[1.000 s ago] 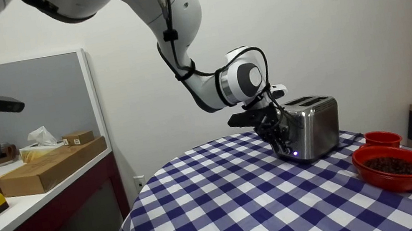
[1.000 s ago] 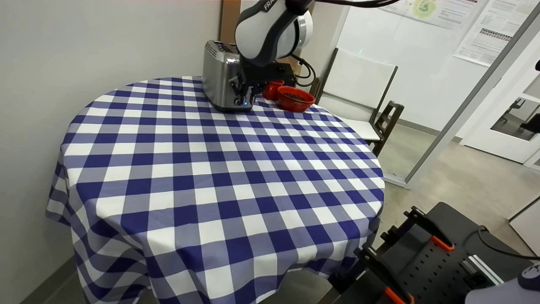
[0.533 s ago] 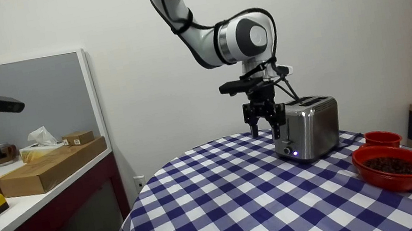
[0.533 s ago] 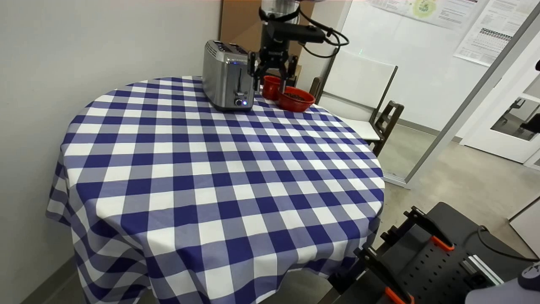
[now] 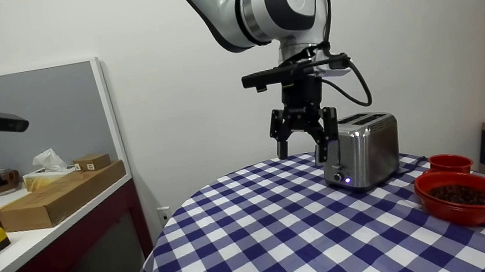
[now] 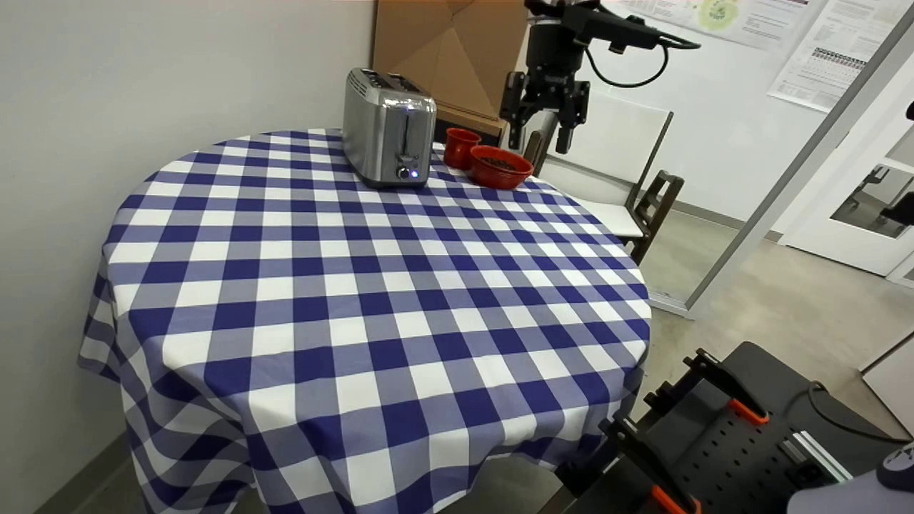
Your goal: Push down the lever on the toaster
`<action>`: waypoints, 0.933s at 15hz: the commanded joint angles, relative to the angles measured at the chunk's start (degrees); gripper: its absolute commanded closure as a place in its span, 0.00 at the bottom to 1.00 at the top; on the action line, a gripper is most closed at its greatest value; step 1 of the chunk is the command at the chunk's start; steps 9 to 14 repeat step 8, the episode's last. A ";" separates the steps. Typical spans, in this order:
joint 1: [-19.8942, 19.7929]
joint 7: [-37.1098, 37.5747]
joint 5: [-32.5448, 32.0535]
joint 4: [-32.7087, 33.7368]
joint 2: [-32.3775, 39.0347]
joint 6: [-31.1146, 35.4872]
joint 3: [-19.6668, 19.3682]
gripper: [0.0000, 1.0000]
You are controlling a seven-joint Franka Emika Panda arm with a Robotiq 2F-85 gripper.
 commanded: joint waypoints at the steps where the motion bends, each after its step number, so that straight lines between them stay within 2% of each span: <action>1: -1.02 -6.42 0.56 -14.24 -14.04 4.69 1.22 0.00; 2: -1.02 -7.41 0.91 -17.27 -17.12 5.87 1.24 0.00; 3: -0.81 -4.37 -0.05 -8.95 -8.86 2.62 1.00 0.00; 5: -0.79 -5.54 0.02 -13.82 -14.01 4.00 1.14 0.00; 7: -0.77 -5.81 0.04 -15.92 -16.24 4.53 1.17 0.00; 14: -0.77 -5.85 0.05 -16.30 -16.52 4.75 1.18 0.00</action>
